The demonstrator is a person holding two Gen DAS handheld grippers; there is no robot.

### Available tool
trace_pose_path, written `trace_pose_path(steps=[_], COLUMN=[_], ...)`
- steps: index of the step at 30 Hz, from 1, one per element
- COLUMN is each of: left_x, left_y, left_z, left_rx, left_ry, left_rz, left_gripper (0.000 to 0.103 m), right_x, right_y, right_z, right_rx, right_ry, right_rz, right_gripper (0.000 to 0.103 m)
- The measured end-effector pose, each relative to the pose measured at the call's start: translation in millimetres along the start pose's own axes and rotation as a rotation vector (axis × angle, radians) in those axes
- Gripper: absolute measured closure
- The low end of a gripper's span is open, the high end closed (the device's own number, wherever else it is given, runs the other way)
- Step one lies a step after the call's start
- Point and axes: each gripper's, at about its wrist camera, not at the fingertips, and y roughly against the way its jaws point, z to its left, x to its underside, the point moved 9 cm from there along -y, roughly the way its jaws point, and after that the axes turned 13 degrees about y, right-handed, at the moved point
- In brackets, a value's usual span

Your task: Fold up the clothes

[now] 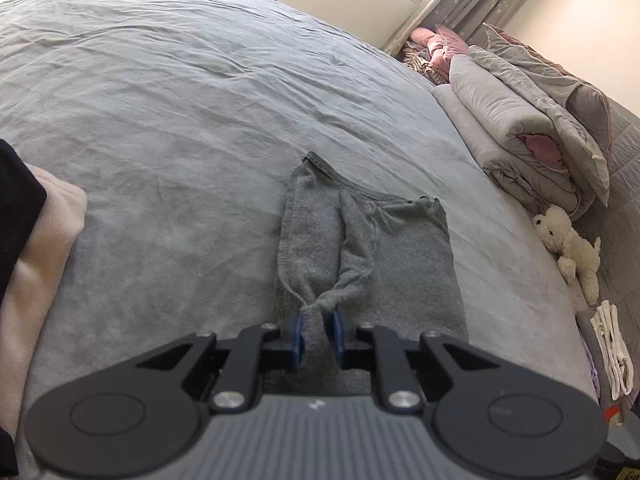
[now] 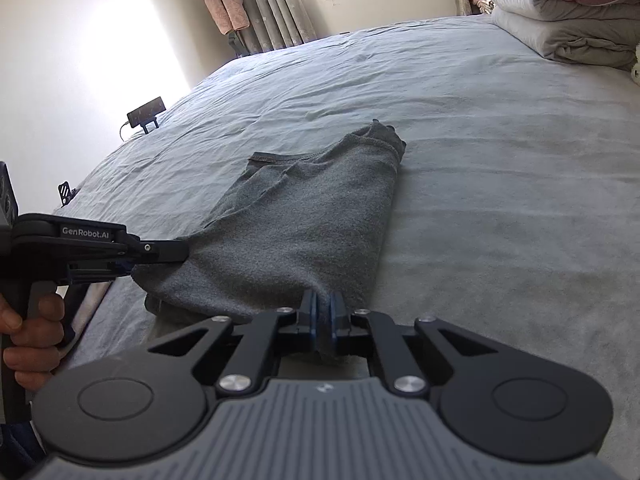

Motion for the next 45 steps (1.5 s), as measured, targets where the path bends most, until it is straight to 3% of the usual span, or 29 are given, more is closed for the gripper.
trace_pose_path(steps=[5,10,14,16,20,23,26,30,35,37,39,42,45], left_x=[4,7,7,4,1,1,-1,1,8,7,7,2,-11], left_y=[-4,-10,-10,-9,-6,-5,-4,-4,-6,-6,-6,1,26], left_z=[-1,3,7,11,17,19,20,19,17,17,17,16,2], left_rx=[-0.019,-0.06,-0.067,-0.063,-0.062,-0.073,-0.079,-0.091,-0.126,-0.133,-0.135,-0.139,-0.067], left_ry=[-0.031,-0.055,-0.036,-0.006,0.031,0.028,0.029,0.01,-0.046,-0.052,-0.046,-0.046,-0.058], left_rz=[0.003,0.013,0.026,0.035,0.044,0.046,0.042,0.046,0.052,0.049,0.049,0.01,-0.127], left_gripper=[0.088,0.088,0.085,0.079,0.071,0.068,0.068,0.068,0.068,0.068,0.068,0.067,0.071], right_x=[3,4,-4,-6,8,10,17,23,-12,-13,-1,8,9], right_y=[1,-3,10,11,-10,-12,-15,-19,7,2,-15,-24,-24], right_z=[1,9,7,12,24,31,40,53,42,31,23,23,24], right_rx=[0.012,0.005,0.047,0.028,0.014,0.023,-0.052,-0.002,-0.023,-0.007,-0.007,-0.011,-0.012], right_ry=[0.034,0.12,0.158,0.176,0.225,0.266,0.242,0.334,0.254,0.216,0.174,0.169,0.165], right_rz=[0.012,0.033,-0.038,-0.055,0.022,0.026,0.058,0.062,-0.087,-0.078,-0.006,0.026,0.031], right_gripper=[0.099,0.092,0.091,0.091,0.088,0.087,0.088,0.087,0.087,0.087,0.088,0.089,0.089])
